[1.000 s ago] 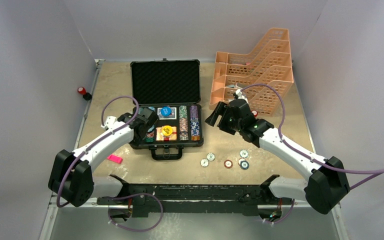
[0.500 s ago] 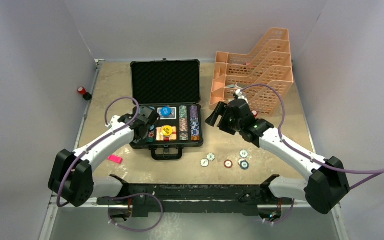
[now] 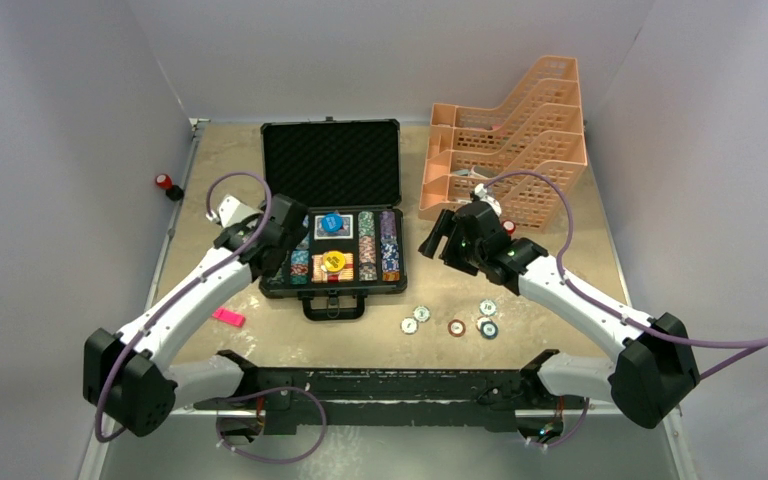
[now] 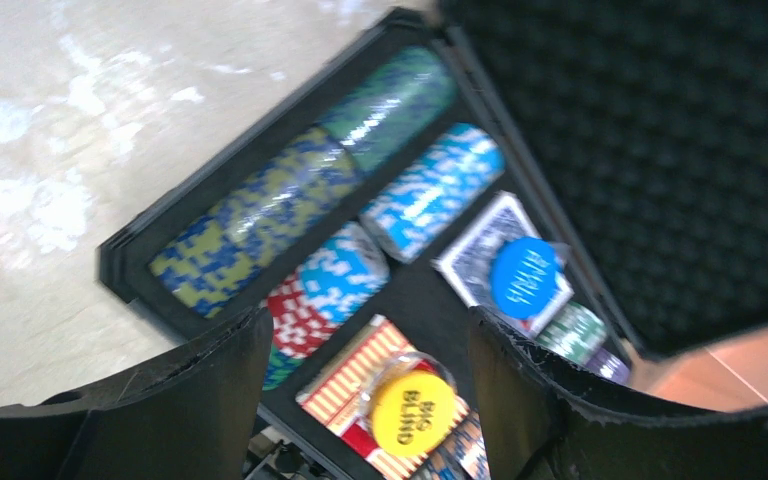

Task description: Pack up texas hold em set

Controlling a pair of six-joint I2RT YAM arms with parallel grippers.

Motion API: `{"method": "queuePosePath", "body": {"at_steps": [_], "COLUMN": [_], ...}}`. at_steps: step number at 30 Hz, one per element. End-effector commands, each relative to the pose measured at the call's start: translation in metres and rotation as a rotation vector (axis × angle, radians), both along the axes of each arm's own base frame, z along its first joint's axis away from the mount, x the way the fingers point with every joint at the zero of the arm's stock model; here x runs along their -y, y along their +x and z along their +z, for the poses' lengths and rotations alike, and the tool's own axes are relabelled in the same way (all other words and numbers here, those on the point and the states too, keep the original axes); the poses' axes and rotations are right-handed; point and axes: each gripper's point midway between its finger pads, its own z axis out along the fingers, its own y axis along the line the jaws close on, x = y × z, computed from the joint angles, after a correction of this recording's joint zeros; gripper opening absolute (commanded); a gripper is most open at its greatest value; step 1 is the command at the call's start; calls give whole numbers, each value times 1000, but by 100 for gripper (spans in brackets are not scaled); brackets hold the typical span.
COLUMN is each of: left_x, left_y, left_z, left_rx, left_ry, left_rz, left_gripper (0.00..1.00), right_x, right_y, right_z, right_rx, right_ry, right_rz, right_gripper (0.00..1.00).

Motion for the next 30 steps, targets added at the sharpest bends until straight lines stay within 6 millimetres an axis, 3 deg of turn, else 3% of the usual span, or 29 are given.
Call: {"method": "queuePosePath", "body": {"at_steps": [1, 3, 6, 9, 17, 23, 30], "left_x": [19, 31, 51, 66, 71, 63, 62], "left_y": [30, 34, 36, 35, 36, 37, 39], "left_z": [66, 81, 105, 117, 112, 105, 86], "left_rx": [220, 307, 455, 533, 502, 485, 428], "left_ry": [61, 67, 51, 41, 119, 146, 148], "left_rz": [-264, -380, -522, -620, -719, -687, -677], "left_gripper": [70, 70, 71, 71, 70, 70, 71], "right_x": [33, 46, 47, 42, 1, -13, -21], "right_y": [-14, -16, -30, -41, -73, -74, -69], "right_z": [-19, -30, -49, -57, -87, -103, -107], "right_rx": [-71, -94, -166, -197, -279, -302, -300], "right_ry": [-155, -236, -261, -259, -371, -445, -456], "right_rz": [-54, -72, -37, -16, 116, 141, 154], "right_gripper": [80, 80, 80, 80, 79, 72, 66]}}
